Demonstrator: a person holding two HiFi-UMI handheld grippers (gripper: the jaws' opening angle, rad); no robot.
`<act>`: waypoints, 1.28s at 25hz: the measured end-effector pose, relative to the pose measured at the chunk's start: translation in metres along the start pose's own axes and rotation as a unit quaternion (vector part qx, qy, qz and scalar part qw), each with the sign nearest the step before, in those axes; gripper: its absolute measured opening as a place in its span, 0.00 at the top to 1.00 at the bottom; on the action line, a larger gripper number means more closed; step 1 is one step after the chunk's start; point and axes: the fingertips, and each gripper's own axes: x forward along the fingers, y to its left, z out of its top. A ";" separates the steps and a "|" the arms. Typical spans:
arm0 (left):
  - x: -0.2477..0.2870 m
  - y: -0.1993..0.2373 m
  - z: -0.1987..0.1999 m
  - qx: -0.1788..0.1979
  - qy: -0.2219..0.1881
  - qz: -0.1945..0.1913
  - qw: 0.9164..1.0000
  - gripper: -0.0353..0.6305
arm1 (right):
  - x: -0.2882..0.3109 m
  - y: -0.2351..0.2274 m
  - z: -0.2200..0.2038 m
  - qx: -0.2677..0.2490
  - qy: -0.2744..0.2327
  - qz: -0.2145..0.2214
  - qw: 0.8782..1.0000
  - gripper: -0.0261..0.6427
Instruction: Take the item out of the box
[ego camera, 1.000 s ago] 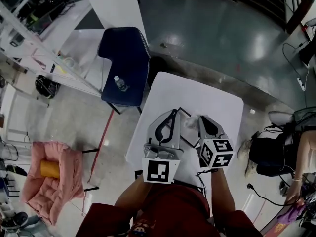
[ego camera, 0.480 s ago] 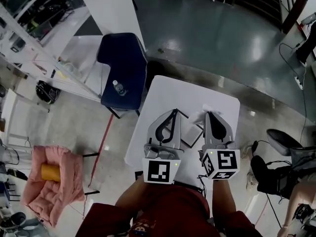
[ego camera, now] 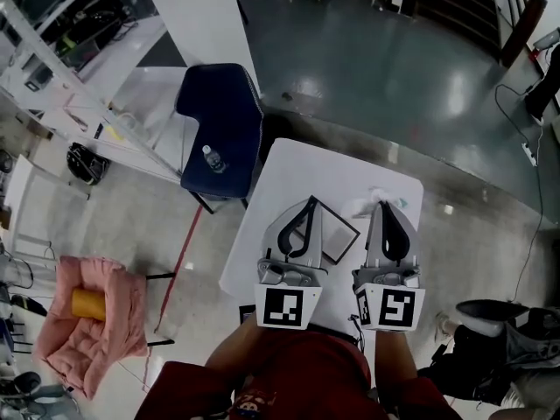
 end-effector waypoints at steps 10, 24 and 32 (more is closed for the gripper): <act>-0.012 -0.006 0.010 0.007 -0.009 0.006 1.000 0.94 | -0.014 0.000 0.025 -0.028 -0.061 -0.030 0.997 0.96; -0.013 -0.014 0.007 0.011 -0.006 -0.004 1.000 0.94 | -0.014 -0.001 0.019 -0.033 -0.061 -0.034 0.997 0.96; -0.010 -0.012 0.001 0.009 -0.001 -0.003 1.000 0.94 | -0.012 -0.008 0.010 -0.031 -0.048 -0.039 0.998 0.96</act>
